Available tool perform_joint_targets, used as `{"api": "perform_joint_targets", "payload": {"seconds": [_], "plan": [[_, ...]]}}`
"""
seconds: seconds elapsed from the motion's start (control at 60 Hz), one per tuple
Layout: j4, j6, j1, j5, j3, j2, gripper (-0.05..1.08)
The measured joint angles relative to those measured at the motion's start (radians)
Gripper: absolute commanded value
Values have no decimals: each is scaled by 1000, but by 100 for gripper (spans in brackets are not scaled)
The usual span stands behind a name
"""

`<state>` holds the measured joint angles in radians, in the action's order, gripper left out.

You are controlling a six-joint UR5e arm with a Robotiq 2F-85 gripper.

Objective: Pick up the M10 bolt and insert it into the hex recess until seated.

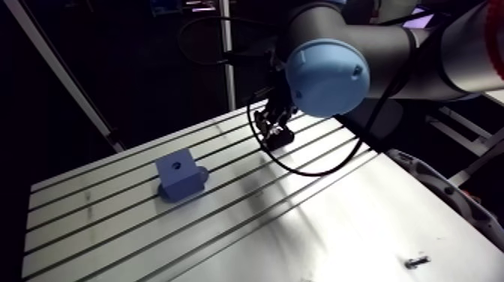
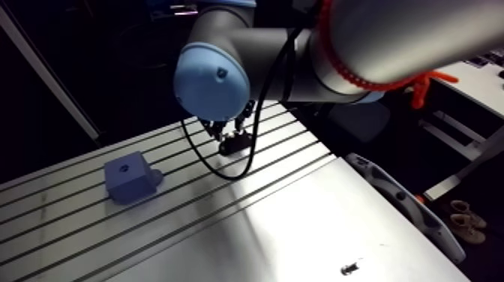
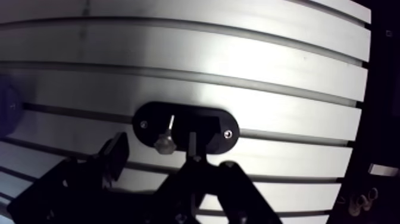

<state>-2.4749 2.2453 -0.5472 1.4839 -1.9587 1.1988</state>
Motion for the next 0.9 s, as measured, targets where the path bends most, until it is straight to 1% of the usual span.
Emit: {"api": "perform_joint_targets", "payload": {"seconds": [0.4, 0.467, 0.8, 0.9], "plan": [[-15, -32, 0, 7, 2, -9, 41], [-16, -36, 0, 8, 3, -10, 43], [-18, -47, 0, 13, 8, -15, 44], [-17, -49, 0, 15, 8, -15, 47]]}}
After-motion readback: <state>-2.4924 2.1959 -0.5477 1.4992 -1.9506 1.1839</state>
